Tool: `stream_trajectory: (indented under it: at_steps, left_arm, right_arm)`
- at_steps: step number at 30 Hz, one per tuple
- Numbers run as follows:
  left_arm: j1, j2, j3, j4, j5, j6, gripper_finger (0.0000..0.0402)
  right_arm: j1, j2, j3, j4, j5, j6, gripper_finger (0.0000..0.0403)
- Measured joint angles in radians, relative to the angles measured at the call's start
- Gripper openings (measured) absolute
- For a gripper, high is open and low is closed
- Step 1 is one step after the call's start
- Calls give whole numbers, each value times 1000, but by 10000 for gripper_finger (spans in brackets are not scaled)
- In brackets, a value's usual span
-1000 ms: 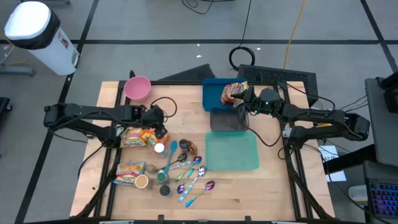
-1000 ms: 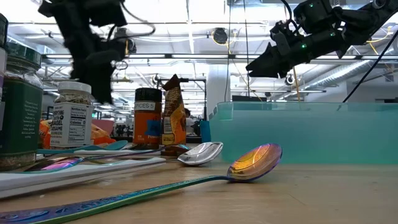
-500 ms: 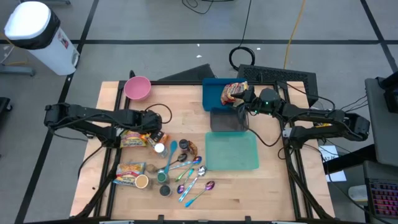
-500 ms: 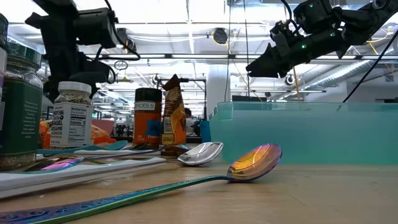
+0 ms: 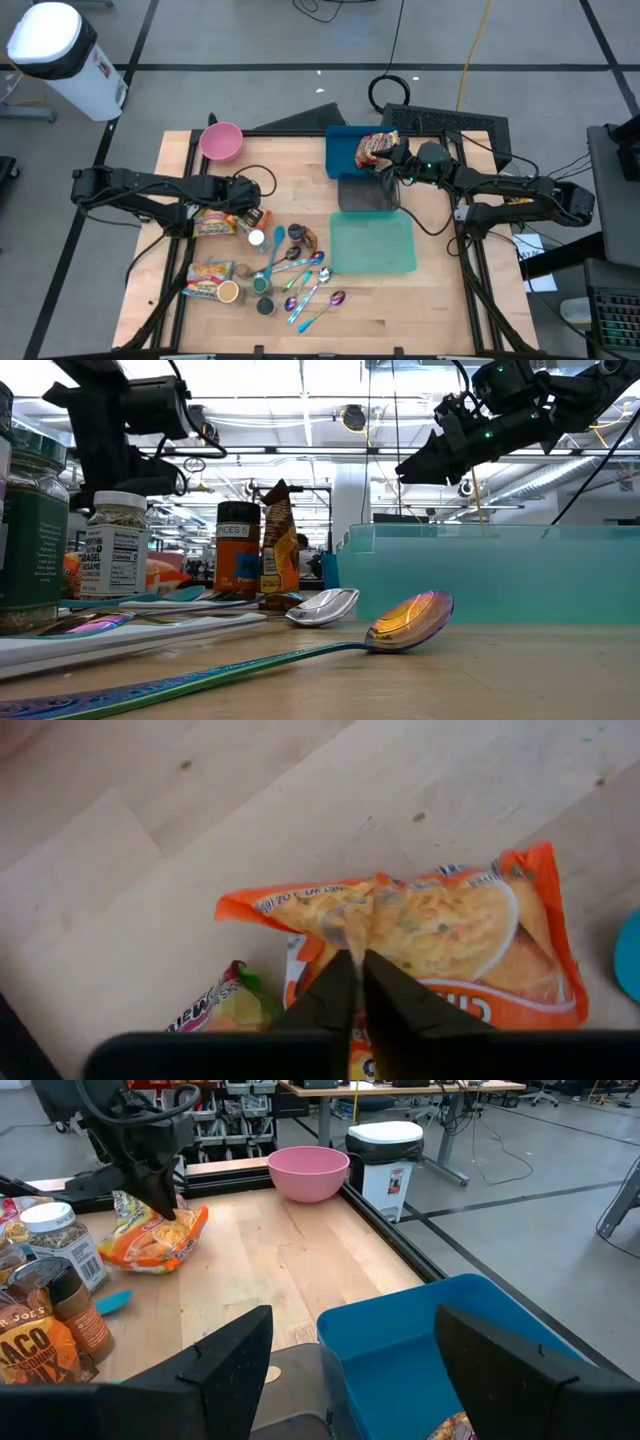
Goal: Pick & Place Food Item
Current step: Put the orange noodle pack into the blue bin
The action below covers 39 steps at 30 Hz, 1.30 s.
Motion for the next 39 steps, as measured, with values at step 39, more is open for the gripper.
stream_trajectory:
  at_steps: [39]
  left_arm:
    - [113, 110, 228, 890, 152, 1211, 6]
  right_arm:
    - [110, 233, 41, 412, -3, 386, 270]
